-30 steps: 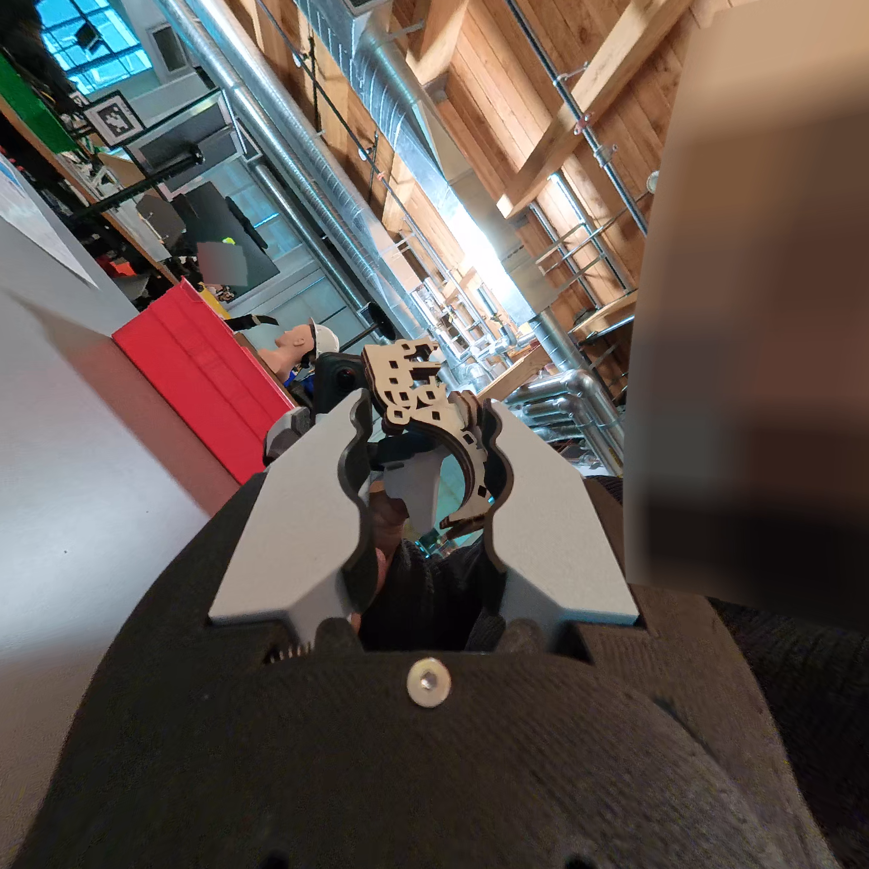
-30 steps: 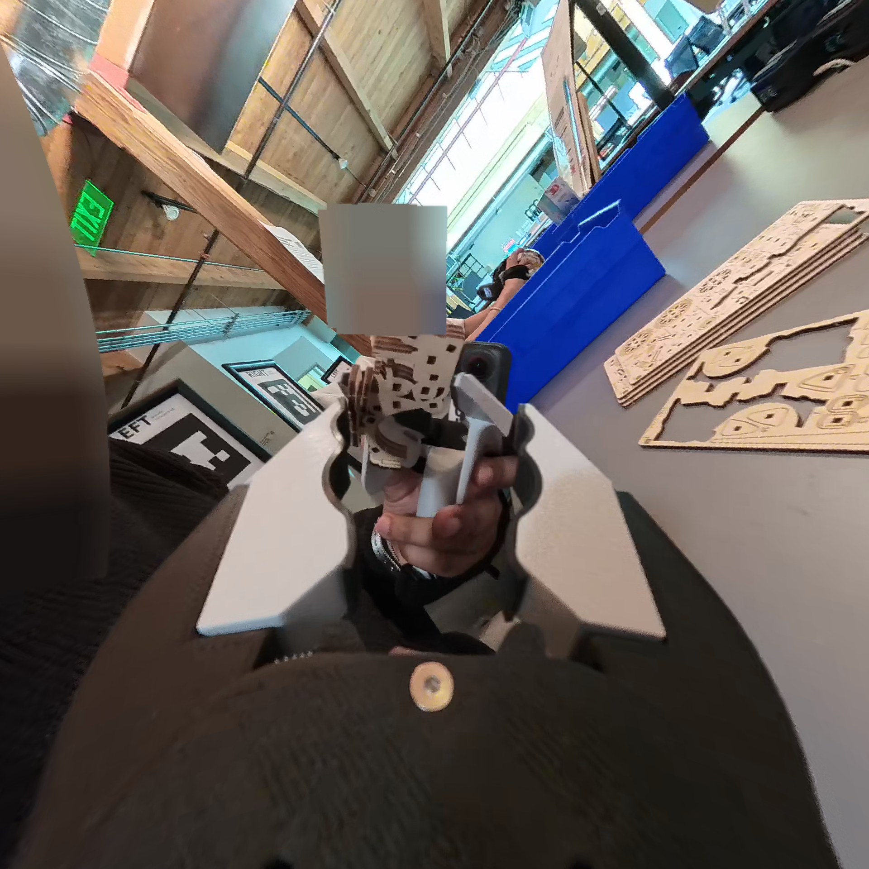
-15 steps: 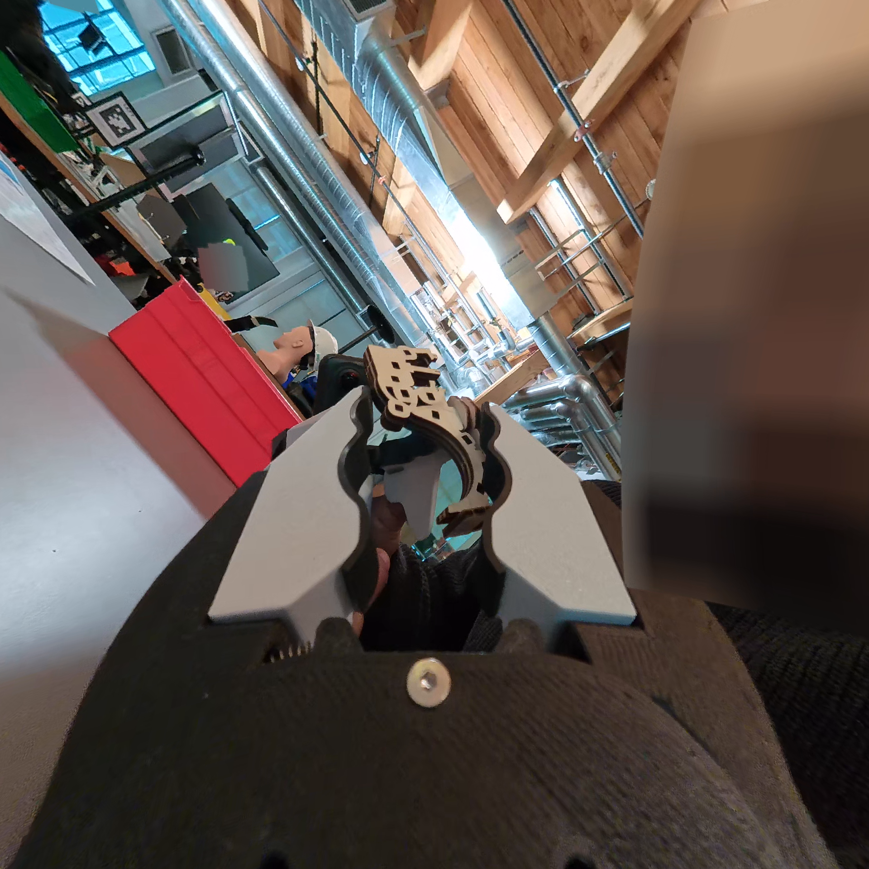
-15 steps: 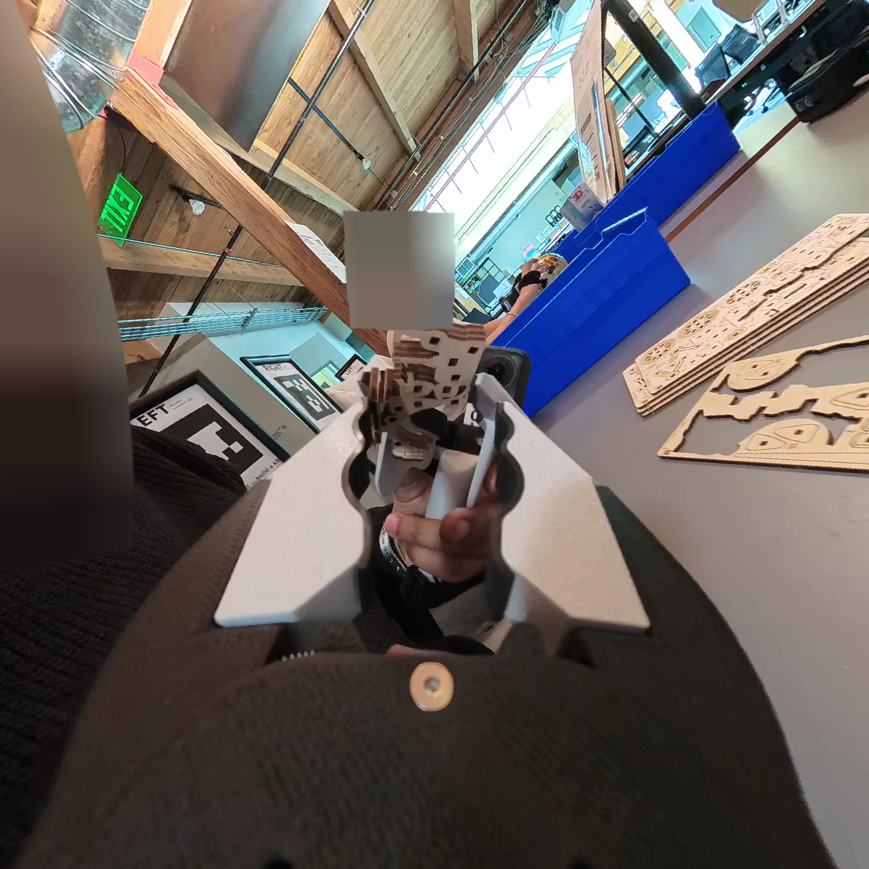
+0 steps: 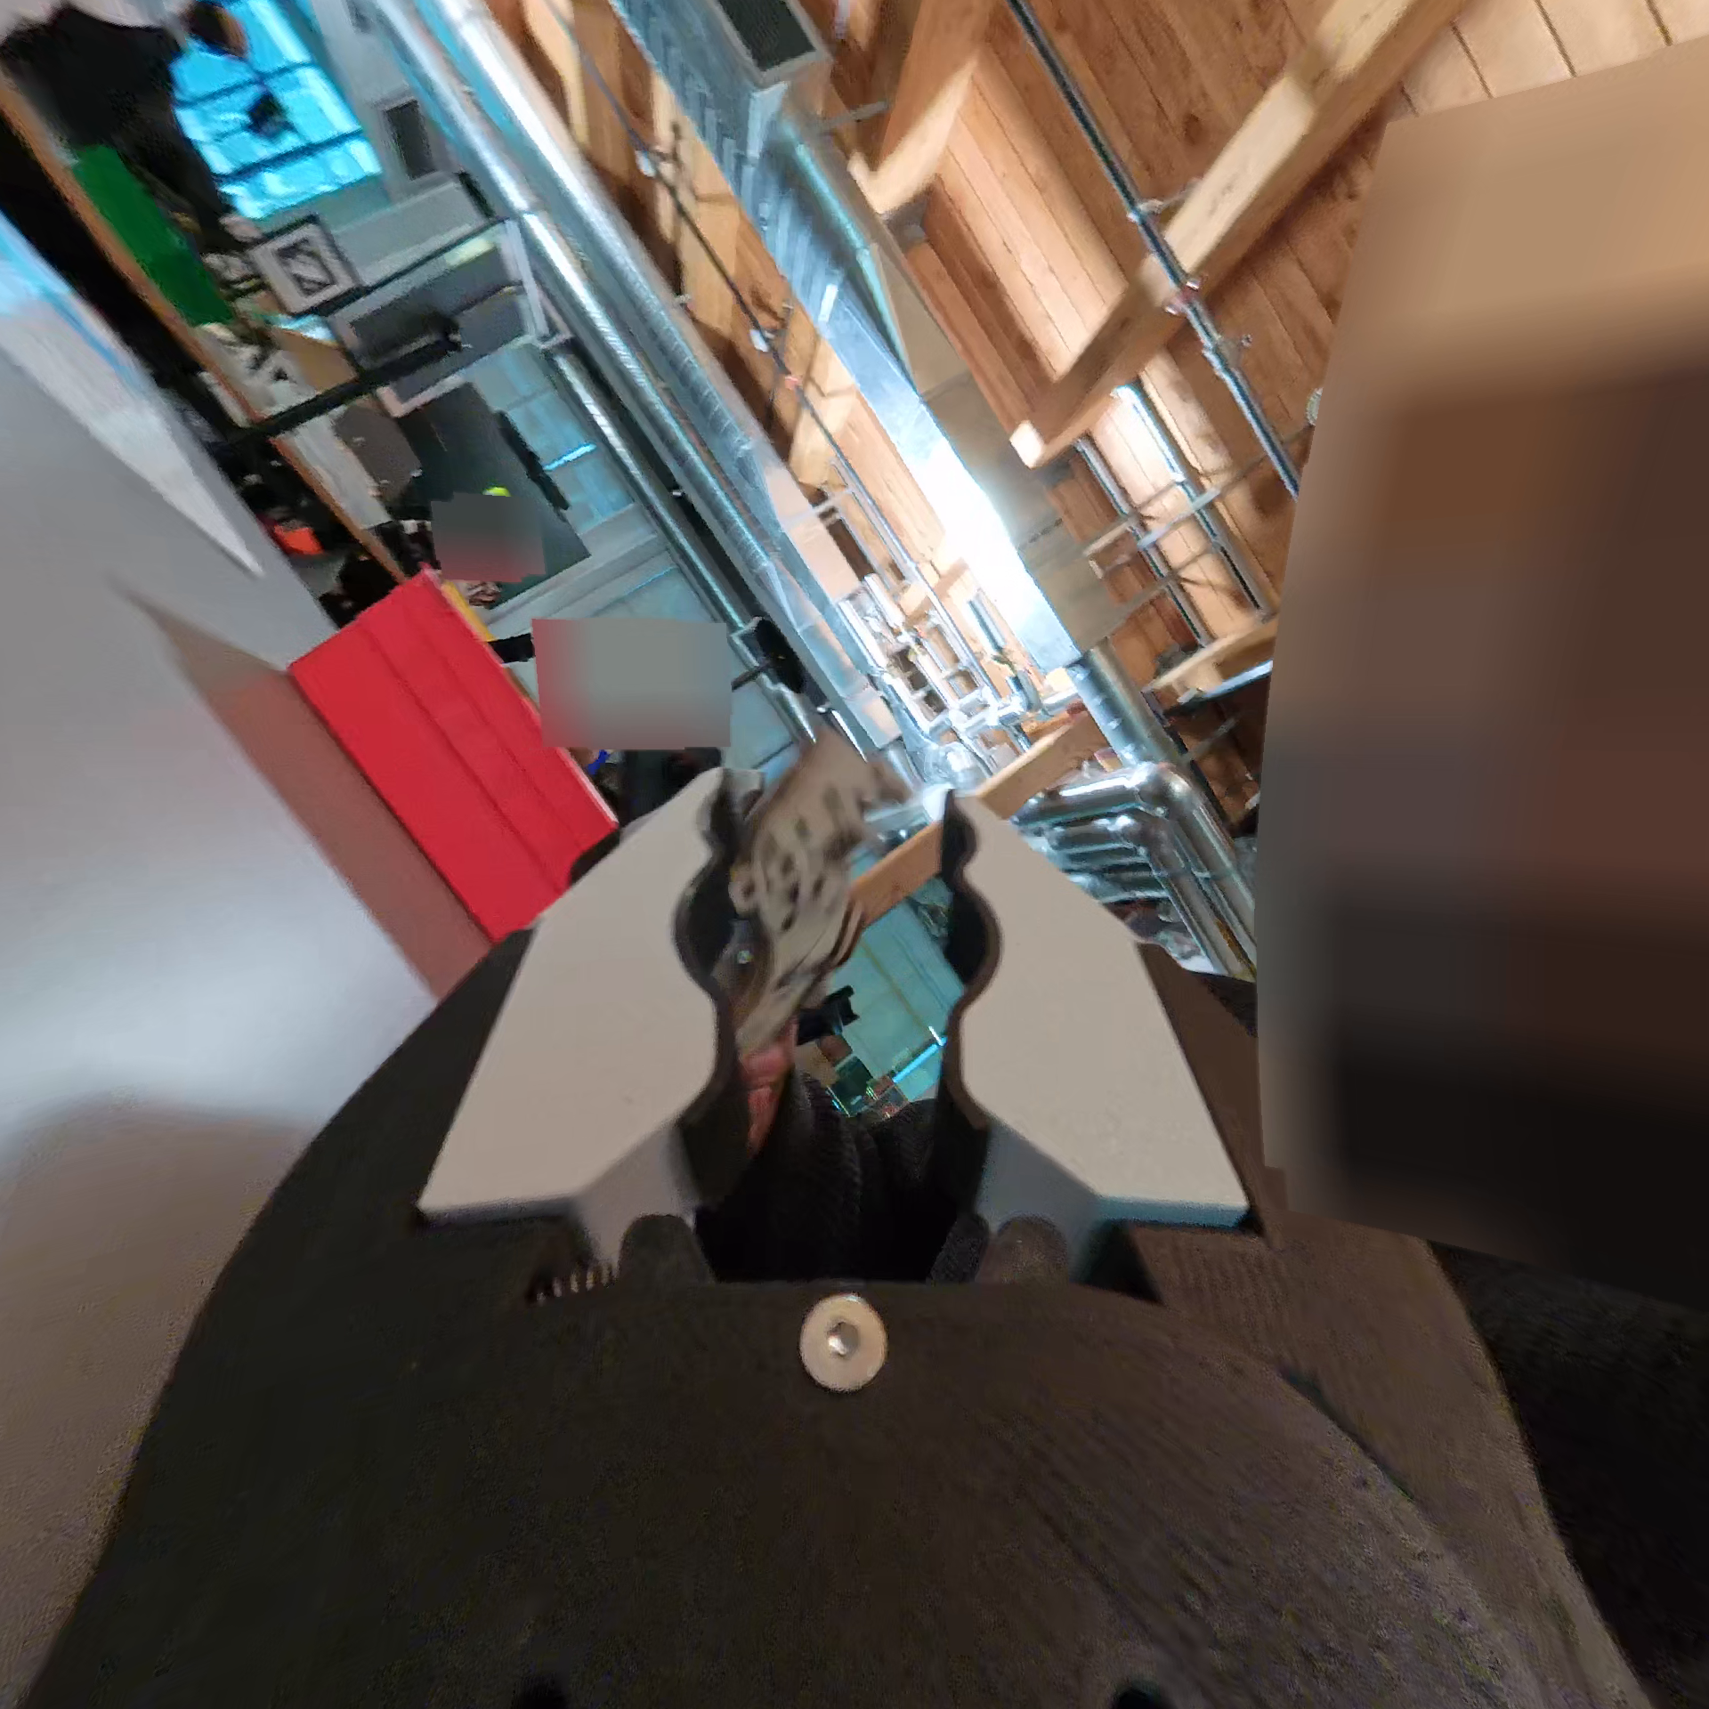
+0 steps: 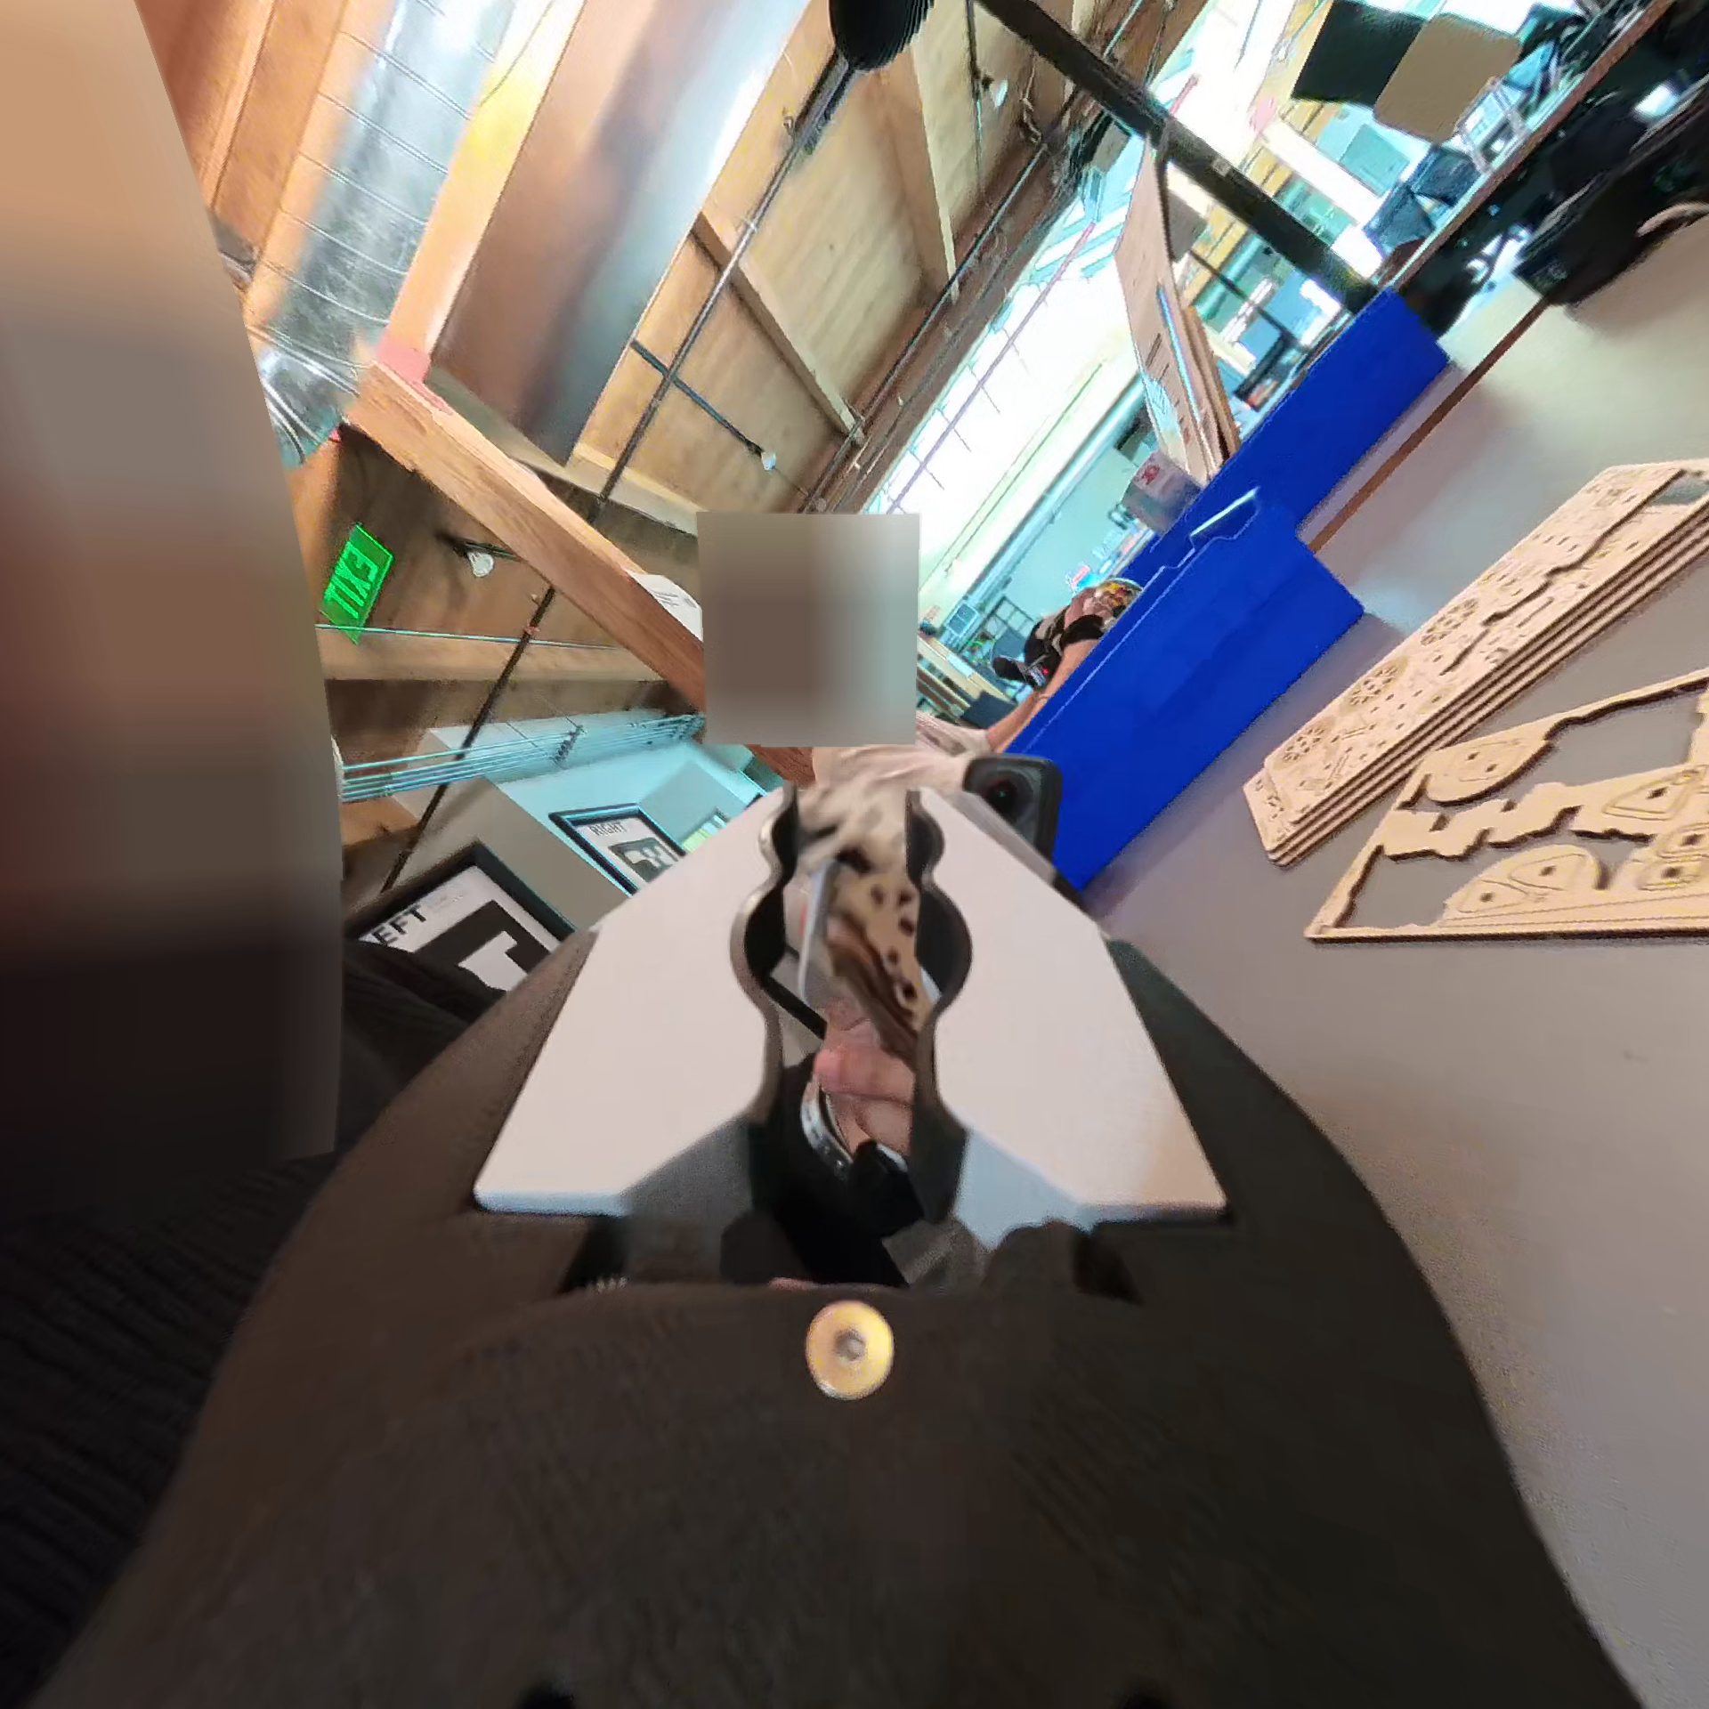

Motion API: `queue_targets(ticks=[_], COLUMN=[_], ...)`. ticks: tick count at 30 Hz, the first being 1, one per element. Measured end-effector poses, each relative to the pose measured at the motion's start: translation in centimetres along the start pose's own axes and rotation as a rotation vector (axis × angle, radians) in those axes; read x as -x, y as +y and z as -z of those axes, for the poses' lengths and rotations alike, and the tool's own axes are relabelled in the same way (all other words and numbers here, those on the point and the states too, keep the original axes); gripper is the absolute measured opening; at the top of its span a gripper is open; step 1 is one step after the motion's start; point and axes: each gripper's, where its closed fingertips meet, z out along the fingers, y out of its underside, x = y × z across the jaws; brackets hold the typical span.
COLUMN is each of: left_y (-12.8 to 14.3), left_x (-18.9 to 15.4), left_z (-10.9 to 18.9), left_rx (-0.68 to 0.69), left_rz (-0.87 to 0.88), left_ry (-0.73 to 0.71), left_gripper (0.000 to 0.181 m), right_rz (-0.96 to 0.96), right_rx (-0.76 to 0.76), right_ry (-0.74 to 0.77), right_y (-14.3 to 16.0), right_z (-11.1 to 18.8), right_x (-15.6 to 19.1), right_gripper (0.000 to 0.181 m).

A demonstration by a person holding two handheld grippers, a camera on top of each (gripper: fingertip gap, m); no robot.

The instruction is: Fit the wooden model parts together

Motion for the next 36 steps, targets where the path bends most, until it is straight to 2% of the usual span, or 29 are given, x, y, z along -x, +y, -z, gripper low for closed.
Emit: queue_targets(ticks=[2, 5, 7, 11, 17, 21, 25, 28, 30, 32, 34, 36], left_y=[0.4, 1.1, 0.4, -1.5, -1.9, -1.5, -1.4, -1.3, -0.9, -0.1, 1.0, 3.1], left_x=[-0.3, 2.5, 4.1, 4.1, 4.5, 4.8, 5.1, 5.1, 4.4, 3.3, 2.9, 2.9], left_z=[-0.3, -0.1, 0.7, 1.9, 2.2, 2.0, 1.8, 1.8, 2.3, 3.4, 5.6, 7.9], left_rx=[0.039, 0.089, 0.06, -0.025, 0.038, 0.103, 0.116, 0.13, 0.166, 0.222, 0.29, 0.388], left_rz=[-0.037, -0.125, -0.115, -0.06, -0.151, -0.224, -0.217, -0.205, -0.212, -0.279, -0.37, -0.391], left_ry=[-0.005, -0.199, -0.292, -0.286, -0.355, -0.397, -0.395, -0.399, -0.41, -0.429, -0.516, -0.604], left_gripper=[0.035, 0.035, 0.038, 0.039, 0.038, 0.038, 0.038, 0.038, 0.039, 0.039, 0.039, 0.04], right_rz=[0.02, 0.096, 0.172, 0.345, 0.472, 0.451, 0.451, 0.597, 0.686, 0.717, 0.749, 0.874], right_rx=[0.02, 0.091, 0.119, 0.17, 0.279, 0.369, 0.583, 0.764, 0.843, 0.874, 0.868, 0.869], right_ry=[0.028, 0.129, 0.214, 0.348, 0.397, 0.37, 0.295, 0.295, 0.314, 0.345, 0.392, 0.469], right_y=[0.0, 0.8, 0.7, -0.6, 0.6, 2.7, 6.9, 9.9, 11.3, 12.6, 13.6, 13.9], right_z=[0.2, 0.3, 0.7, 2.1, 2.4, 2.4, 2.7, 3.8, 4.8, 6.0, 7.0, 8.0], right_x=[-0.6, -2.1, -3.2, -4.6, -4.8, -4.9, -4.3, -4.5, -4.5, -4.2, -4.1, -4.5], right_gripper=[0.023, 0.03, 0.031, 0.037, 0.038, 0.039, 0.046, 0.053, 0.052, 0.052, 0.053, 0.058])
